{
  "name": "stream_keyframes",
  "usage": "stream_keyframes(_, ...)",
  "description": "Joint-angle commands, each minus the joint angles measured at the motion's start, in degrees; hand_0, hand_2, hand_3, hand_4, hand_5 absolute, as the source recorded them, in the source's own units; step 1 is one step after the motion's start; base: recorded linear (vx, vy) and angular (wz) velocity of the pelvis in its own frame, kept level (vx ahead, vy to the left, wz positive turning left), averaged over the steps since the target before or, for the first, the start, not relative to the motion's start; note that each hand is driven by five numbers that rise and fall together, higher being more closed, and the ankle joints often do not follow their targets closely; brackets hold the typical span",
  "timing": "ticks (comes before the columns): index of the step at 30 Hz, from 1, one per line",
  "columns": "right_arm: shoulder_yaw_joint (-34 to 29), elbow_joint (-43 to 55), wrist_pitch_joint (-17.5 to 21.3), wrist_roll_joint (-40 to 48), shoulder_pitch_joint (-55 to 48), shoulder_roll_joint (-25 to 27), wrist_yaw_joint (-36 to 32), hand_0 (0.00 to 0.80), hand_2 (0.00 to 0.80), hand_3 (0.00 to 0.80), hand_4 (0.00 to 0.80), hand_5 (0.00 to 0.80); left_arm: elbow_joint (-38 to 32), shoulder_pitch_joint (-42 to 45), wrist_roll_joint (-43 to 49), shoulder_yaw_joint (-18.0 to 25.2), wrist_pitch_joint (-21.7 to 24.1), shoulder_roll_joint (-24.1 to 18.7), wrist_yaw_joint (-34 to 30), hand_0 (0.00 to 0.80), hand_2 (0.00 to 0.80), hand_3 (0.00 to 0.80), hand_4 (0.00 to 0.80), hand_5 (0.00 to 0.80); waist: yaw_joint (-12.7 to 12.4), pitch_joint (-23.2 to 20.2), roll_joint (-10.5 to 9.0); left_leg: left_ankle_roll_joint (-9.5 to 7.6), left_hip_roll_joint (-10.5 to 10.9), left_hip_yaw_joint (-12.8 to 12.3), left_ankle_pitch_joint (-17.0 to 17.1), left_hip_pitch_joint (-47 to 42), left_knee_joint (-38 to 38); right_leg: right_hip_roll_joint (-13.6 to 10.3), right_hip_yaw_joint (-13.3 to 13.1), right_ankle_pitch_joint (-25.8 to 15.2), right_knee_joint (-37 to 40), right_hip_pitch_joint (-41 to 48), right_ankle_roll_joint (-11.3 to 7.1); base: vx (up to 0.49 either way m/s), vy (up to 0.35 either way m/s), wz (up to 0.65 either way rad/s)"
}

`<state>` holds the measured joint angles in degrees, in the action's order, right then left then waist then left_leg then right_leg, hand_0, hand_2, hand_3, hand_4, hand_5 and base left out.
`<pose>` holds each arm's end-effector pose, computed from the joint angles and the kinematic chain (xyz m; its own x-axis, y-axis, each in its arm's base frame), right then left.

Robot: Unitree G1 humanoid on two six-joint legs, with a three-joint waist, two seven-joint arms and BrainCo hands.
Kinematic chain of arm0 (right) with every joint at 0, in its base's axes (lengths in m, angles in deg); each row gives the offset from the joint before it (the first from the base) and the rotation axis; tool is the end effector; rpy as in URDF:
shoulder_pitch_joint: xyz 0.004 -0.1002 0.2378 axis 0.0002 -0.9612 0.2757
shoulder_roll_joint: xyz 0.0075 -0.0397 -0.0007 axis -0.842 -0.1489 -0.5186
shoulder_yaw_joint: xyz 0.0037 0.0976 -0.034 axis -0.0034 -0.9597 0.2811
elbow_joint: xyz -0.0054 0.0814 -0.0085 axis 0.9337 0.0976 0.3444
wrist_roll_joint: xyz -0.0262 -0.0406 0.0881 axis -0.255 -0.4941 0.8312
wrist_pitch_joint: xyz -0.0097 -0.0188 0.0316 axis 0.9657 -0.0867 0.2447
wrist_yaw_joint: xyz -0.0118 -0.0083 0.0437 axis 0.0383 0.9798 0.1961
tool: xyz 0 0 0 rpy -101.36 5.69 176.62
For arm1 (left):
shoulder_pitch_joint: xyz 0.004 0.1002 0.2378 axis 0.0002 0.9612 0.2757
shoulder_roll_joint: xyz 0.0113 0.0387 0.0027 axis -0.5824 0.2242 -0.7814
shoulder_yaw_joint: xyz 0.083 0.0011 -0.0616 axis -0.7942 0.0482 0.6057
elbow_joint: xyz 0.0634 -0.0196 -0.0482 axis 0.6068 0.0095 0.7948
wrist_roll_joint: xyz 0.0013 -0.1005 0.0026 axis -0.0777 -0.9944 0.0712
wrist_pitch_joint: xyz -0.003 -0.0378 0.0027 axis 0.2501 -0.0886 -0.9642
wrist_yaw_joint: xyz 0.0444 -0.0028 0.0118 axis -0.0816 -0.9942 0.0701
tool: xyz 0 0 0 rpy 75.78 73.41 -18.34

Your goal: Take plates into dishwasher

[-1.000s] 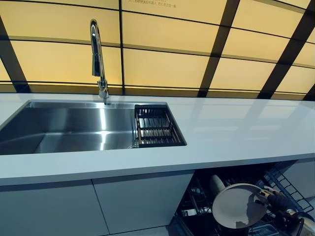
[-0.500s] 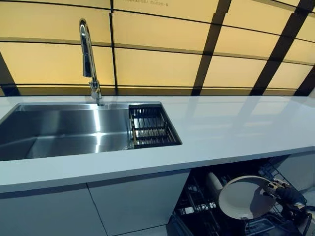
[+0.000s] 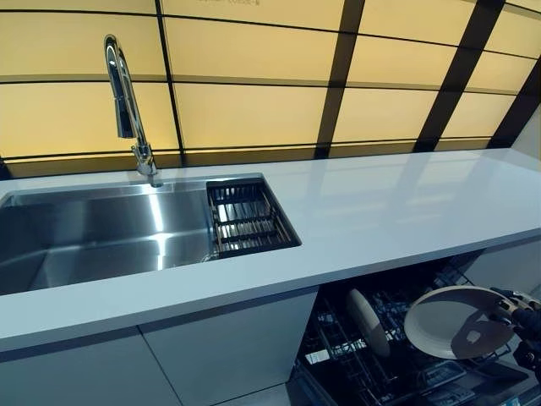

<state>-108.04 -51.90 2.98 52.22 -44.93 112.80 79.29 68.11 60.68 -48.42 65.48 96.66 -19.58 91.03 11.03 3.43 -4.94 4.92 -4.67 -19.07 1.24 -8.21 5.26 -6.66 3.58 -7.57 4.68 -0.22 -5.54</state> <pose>0.1333 -0.3667 0.0907 0.8540 -0.4610 -0.2413 0.4770 0.8788 0.0092 0.0520 0.2730 -0.0992 0.4324 0.2844 -0.8557 0.2443 0.8765 0.4148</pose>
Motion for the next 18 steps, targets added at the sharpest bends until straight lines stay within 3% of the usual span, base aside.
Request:
stream_keyframes(1,-4.6,3.7,4.6,1.1,4.8,4.7,0.8,0.8,0.8,0.8,0.8,0.8,1.5,-2.8,-0.7,1.9,1.3,-1.7,0.6,0.0,0.0,0.0,0.0,0.0,-0.2,1.7,0.77,-4.31,1.6,3.5,-3.1,0.4,-1.9,-1.5,0.4,1.6,-9.1,-0.4,-4.23,0.0,0.0,0.0)
stream_keyframes(12,-3.3,0.8,0.7,-10.3,3.5,7.2,0.7,0.8,0.8,0.8,0.8,0.8,0.5,-2.7,-0.3,2.2,0.9,-2.5,0.2,0.0,0.0,0.0,0.0,0.0,0.0,1.9,0.99,-4.44,1.4,3.2,-3.0,1.2,-2.3,-1.3,-0.5,1.8,-10.0,-1.7,-4.3,-0.01,-0.022,-0.06)
stream_keyframes(18,-2.1,-1.3,-0.7,-10.3,4.0,6.9,0.2,0.8,0.8,0.8,0.8,0.8,-0.1,-2.3,0.0,2.6,0.9,-2.9,0.1,0.0,0.0,0.0,0.0,0.0,-0.3,2.6,1.36,-4.55,1.4,3.7,-2.9,1.5,-2.4,-1.2,-0.8,2.7,-10.3,-1.8,-3.97,0.0,-0.024,-0.01)
